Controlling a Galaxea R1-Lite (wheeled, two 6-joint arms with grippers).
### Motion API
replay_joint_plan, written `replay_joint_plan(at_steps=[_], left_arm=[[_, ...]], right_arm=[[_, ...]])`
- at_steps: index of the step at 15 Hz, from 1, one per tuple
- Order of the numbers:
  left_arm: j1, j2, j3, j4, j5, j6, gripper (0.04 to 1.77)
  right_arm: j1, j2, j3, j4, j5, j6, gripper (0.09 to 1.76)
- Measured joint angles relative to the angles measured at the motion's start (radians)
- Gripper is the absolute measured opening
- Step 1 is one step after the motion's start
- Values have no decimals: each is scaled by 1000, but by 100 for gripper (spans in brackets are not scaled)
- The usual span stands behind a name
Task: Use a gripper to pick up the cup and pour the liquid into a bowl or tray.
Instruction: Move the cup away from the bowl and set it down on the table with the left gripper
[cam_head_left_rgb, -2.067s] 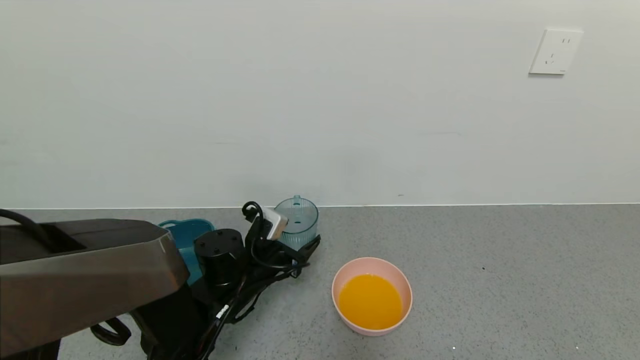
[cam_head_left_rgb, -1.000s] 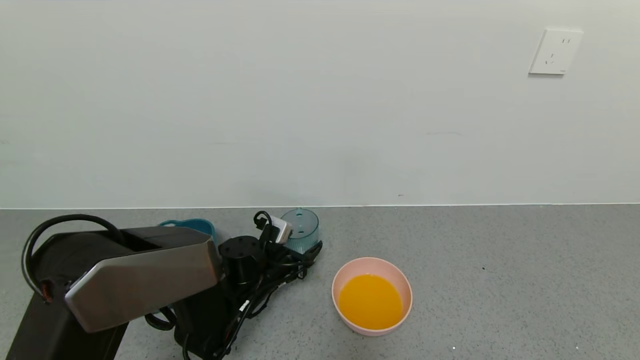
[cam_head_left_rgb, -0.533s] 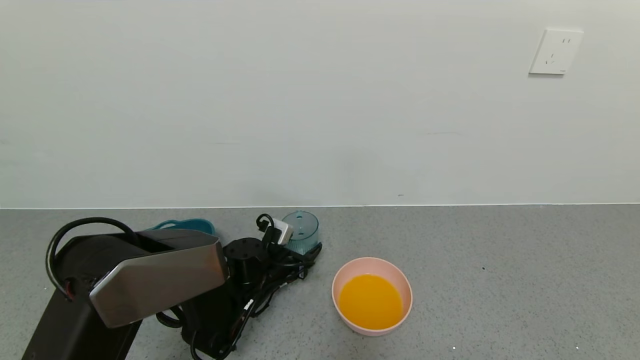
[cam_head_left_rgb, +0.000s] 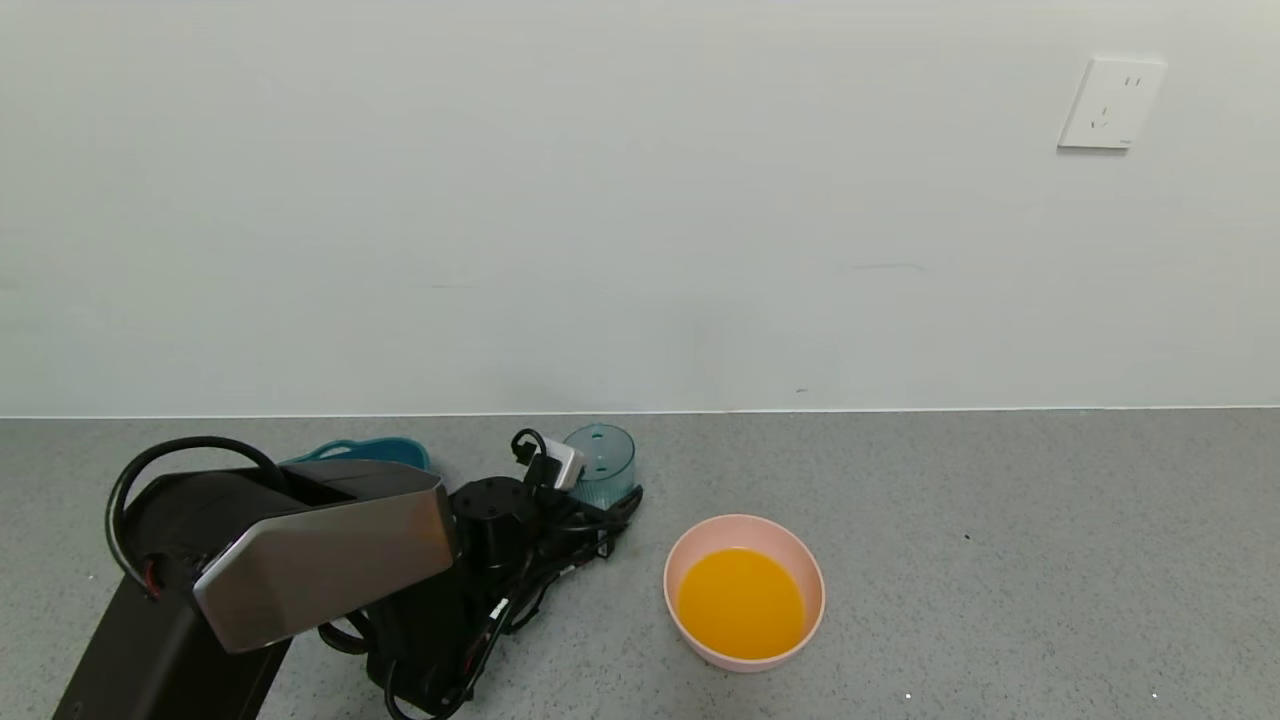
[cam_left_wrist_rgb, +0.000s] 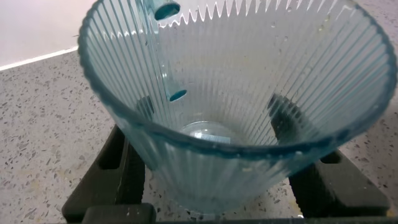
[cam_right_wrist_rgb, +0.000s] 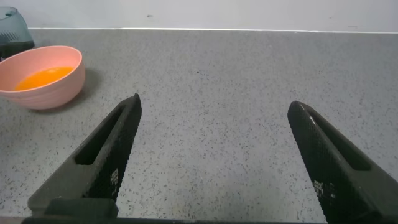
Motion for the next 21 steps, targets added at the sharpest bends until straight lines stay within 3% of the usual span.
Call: replay_joint_plan(at_steps=[9, 14, 21], left_arm=[[0, 6, -1, 0, 1, -8, 129], [0, 0, 2, -1, 2, -7, 150], [0, -5, 2, 0, 4, -7, 163]], right_arm=[[0, 0, 0, 0, 0, 0, 171], [0, 0, 0, 0, 0, 0, 171], [0, 0, 0, 0, 0, 0, 171]])
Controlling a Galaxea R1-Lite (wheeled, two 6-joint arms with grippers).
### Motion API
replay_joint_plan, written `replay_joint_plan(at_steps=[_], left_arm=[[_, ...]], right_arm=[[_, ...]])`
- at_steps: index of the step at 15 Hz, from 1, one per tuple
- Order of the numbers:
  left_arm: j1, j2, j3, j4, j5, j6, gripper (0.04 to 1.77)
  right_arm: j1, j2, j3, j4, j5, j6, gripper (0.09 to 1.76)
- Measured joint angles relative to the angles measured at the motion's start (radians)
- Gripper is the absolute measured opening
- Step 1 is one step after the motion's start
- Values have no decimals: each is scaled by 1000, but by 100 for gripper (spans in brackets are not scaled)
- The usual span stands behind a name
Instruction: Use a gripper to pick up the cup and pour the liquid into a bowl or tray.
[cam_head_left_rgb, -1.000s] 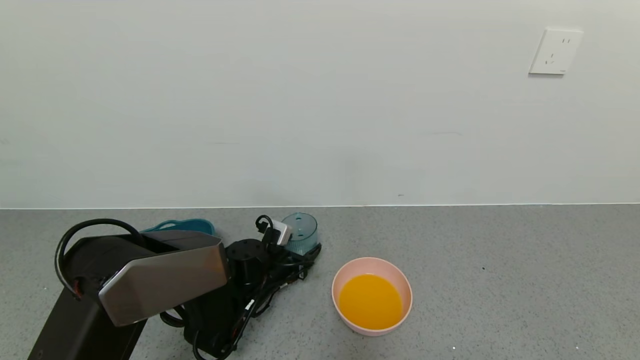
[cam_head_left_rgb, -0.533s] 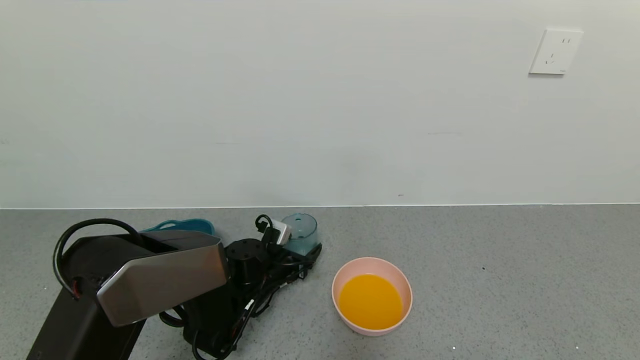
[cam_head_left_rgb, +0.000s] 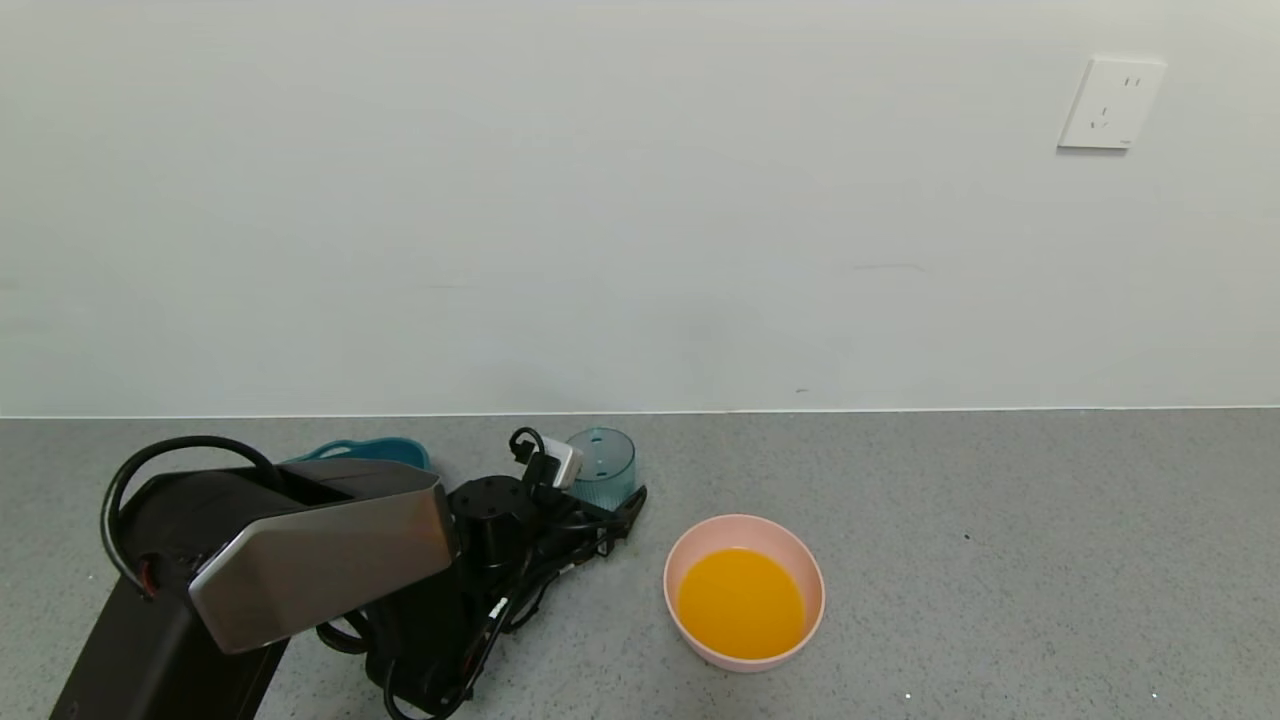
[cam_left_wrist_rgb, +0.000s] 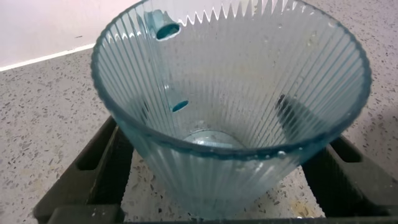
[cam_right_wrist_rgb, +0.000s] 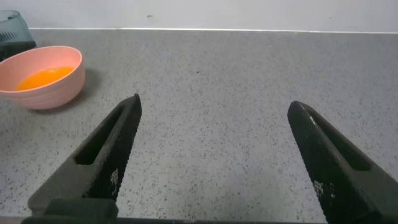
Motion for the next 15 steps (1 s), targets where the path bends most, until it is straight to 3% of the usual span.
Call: replay_joint_plan(at_steps=[8, 15], left_arm=[[-3, -27, 21, 0, -5, 4, 168], [-14, -184, 114, 6, -8, 15, 170]], right_arm=[[0, 0, 0, 0, 0, 0, 171], [0, 0, 0, 0, 0, 0, 171]])
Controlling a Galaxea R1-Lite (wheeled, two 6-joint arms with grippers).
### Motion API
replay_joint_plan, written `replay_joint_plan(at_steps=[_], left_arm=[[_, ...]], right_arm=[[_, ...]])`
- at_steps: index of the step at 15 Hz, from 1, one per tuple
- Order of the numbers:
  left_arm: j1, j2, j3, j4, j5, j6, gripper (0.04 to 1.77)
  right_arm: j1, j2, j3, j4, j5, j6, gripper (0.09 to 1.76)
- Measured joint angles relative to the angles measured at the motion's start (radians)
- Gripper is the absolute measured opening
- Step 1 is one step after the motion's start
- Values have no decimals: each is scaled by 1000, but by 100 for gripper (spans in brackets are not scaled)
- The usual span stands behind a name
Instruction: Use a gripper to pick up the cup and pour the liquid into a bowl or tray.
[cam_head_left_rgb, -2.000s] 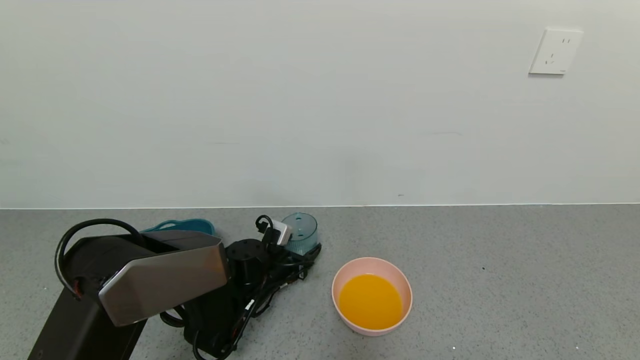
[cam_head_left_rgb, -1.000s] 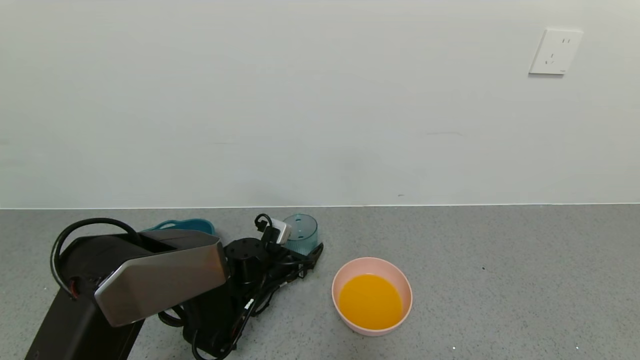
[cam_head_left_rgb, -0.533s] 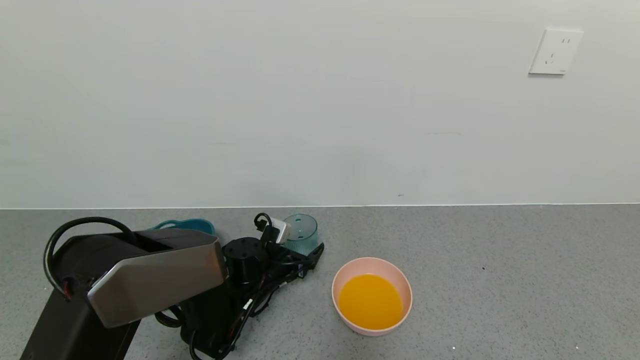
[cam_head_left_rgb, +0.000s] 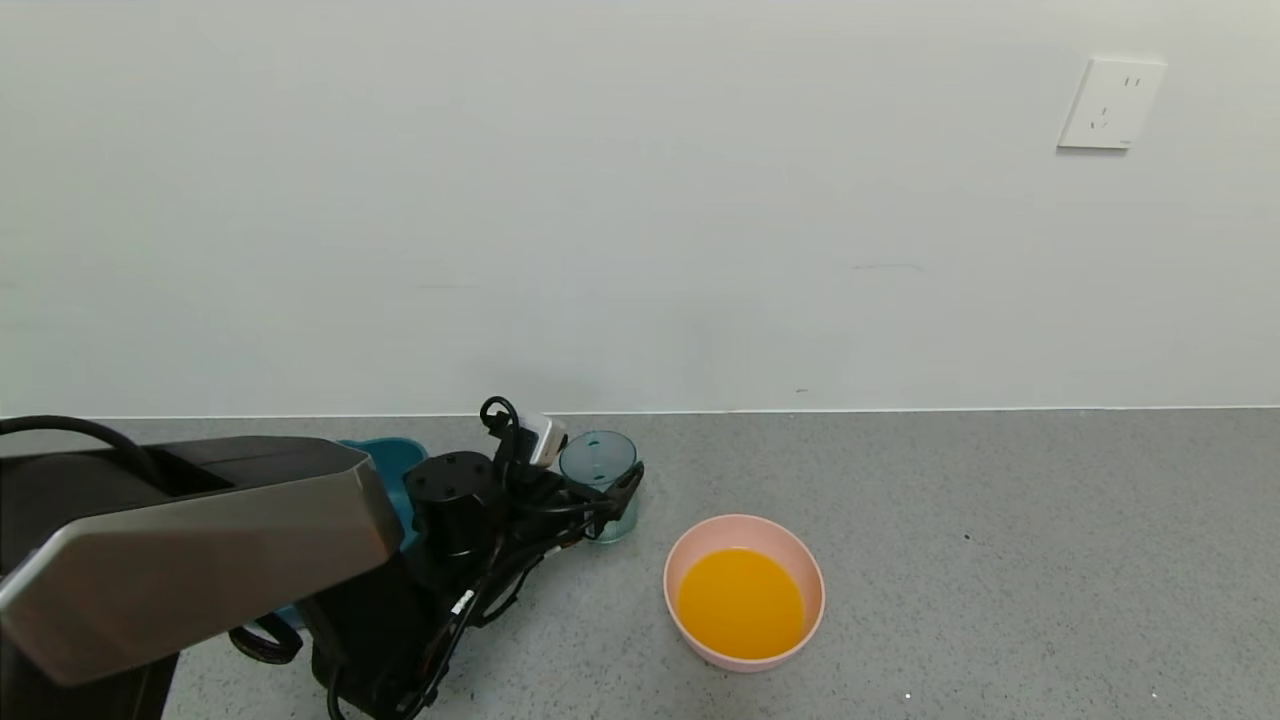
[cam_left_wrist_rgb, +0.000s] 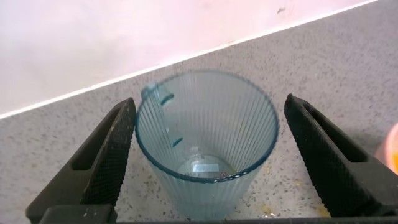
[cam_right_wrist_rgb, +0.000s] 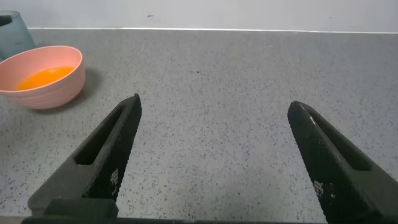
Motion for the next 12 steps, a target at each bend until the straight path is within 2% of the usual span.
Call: replay_joint_plan(at_steps=[2, 7, 9, 12], left_arm=[[-1, -72, 21, 42, 7, 4, 170], [4, -303, 31, 235, 20, 44, 171], [10, -419, 29, 360, 42, 60, 171], [25, -611, 27, 613, 104, 81, 171]], right_arm=[[0, 0, 0, 0, 0, 0, 171], [0, 0, 0, 0, 0, 0, 171], [0, 0, 0, 0, 0, 0, 171], [0, 0, 0, 0, 0, 0, 171]])
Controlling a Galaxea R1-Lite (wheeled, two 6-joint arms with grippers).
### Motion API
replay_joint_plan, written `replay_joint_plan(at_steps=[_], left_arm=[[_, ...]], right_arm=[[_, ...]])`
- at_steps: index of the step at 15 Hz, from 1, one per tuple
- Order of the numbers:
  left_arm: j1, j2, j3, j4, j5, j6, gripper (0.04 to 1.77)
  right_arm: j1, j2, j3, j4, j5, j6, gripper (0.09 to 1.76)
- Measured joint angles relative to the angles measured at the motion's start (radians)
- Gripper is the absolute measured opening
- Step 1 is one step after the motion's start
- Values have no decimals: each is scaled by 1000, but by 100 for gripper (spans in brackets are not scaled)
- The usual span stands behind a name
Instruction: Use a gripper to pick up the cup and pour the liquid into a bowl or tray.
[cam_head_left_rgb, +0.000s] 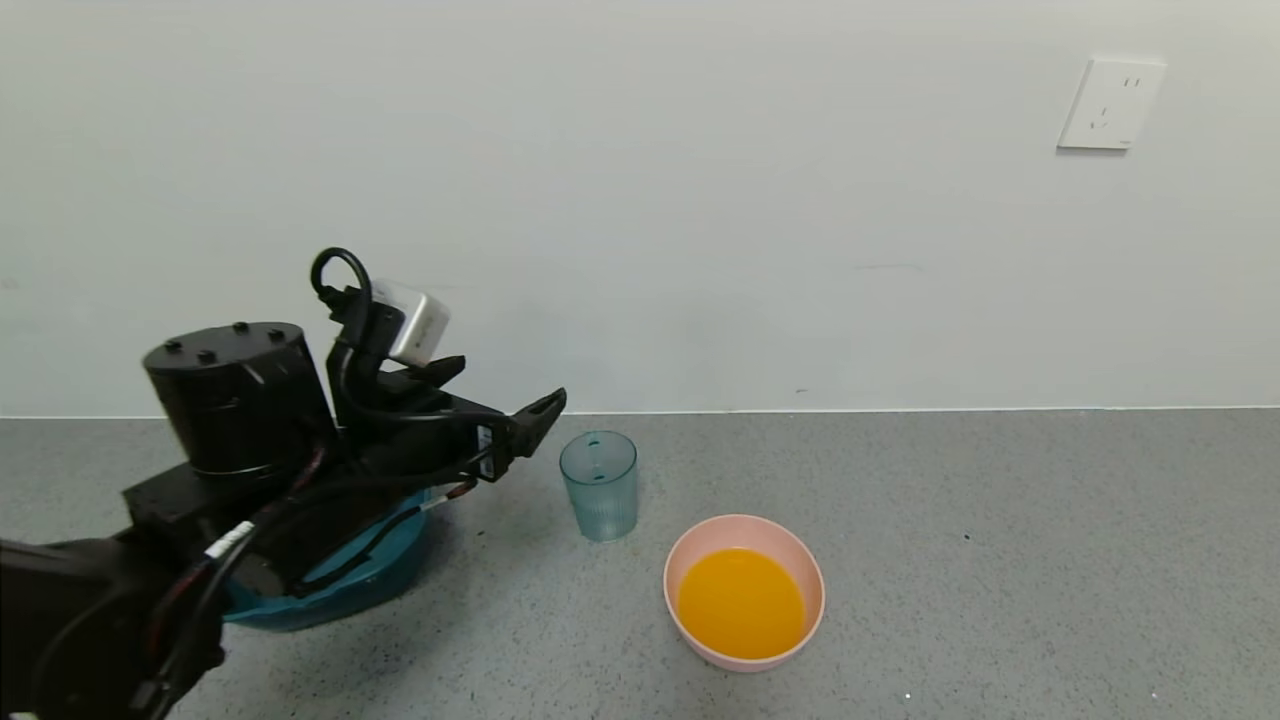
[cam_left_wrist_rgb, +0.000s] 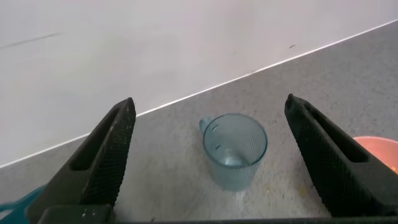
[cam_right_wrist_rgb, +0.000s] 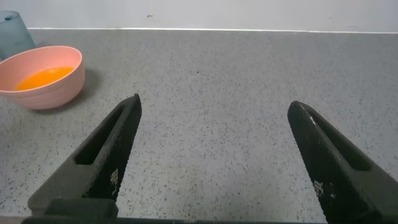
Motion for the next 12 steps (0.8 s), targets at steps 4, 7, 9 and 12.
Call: replay_joint_plan(at_steps=[4, 7, 9, 12], left_arm=[[21, -275, 23, 329, 82, -4, 171], [67, -493, 68, 530, 109, -7, 172], [96, -650, 88, 679, 117, -7, 172], [119, -891, 95, 894, 126, -3, 172]], right_arm=[[0, 0, 0, 0, 0, 0, 171], [0, 0, 0, 0, 0, 0, 171], [0, 0, 0, 0, 0, 0, 171], [0, 0, 0, 0, 0, 0, 171]])
